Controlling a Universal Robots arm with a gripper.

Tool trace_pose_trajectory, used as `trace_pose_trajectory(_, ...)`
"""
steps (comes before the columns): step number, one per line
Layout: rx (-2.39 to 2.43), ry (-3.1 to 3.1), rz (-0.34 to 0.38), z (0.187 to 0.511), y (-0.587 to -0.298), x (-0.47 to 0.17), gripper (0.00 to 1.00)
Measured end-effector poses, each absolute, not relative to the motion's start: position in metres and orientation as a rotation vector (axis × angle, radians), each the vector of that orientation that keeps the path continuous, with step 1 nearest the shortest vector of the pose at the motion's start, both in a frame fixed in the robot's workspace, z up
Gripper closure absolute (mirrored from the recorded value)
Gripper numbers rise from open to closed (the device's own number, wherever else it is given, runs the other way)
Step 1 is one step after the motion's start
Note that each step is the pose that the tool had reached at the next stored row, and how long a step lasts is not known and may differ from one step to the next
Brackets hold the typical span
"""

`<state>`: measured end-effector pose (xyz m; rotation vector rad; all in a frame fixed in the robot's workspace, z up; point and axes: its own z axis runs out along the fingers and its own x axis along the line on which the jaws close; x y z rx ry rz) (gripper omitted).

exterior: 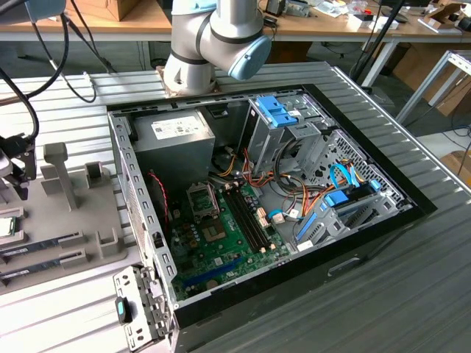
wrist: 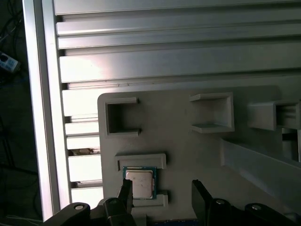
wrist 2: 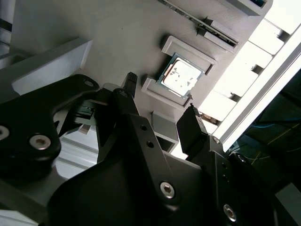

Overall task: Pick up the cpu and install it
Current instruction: 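Pick up the cpu and move it towards the insertion slot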

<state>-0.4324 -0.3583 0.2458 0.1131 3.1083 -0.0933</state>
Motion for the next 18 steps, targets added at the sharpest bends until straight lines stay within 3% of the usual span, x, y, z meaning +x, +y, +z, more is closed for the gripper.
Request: trace_pose_trajectory(18, 0.113, 3.108, -0.093, 0.2403, -0.3584, -0.4324, 0.38)
